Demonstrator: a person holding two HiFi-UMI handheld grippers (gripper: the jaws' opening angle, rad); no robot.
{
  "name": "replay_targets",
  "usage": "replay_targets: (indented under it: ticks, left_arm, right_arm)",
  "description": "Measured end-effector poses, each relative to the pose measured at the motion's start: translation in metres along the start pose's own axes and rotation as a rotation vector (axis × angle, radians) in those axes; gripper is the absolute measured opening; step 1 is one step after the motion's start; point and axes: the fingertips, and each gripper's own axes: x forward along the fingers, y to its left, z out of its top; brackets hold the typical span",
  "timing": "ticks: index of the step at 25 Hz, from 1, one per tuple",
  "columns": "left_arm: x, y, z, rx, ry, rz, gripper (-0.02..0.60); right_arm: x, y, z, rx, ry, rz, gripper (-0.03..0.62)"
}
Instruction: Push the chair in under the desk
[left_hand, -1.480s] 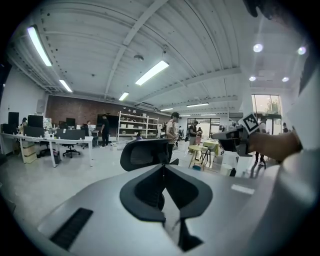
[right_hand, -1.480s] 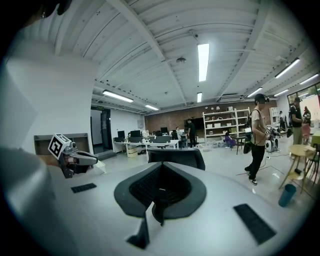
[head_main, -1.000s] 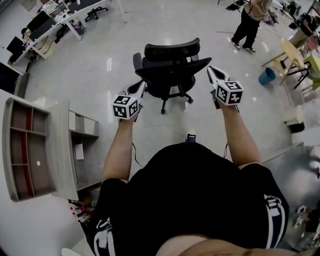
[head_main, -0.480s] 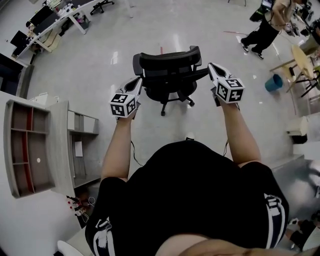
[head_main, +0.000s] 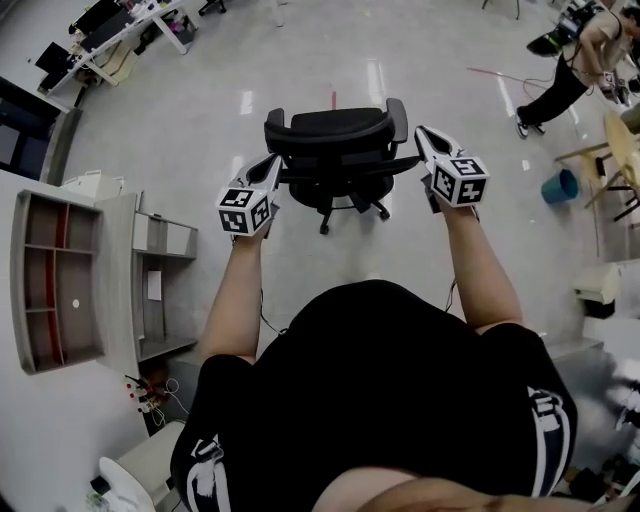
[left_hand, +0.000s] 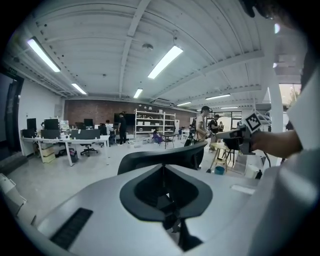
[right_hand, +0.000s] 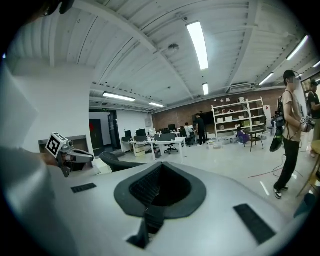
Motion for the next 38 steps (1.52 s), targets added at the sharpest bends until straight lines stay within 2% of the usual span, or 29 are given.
replay_targets:
  ticks: [7,12,25,38]
  left_arm:
    - [0.012,0.004,-0.006,-0.016,0.021,0.039,0.020]
    - [0.015,0.017,-0.001,-0.025,0.001,0.054,0.020]
    - [0.017,0.056,0.013,-0.011,-0.038,-0.015,0.020]
    - [0.018,0.083,0.013,0.000,-0.031,-0.077,0.020]
  right_arm:
    - [0.020,-0.013,0.000,0.004,0.009,0.033,-0.005]
    - [0.030,-0.013,0.004,-0.011,0.011,0.033,-0.005]
    - [0.042,0.009,0.024,-0.049,-0.010,-0.049,-0.005]
    - [0.043,0.022,0.028,-0.041,-0.013,-0.123,-0.005]
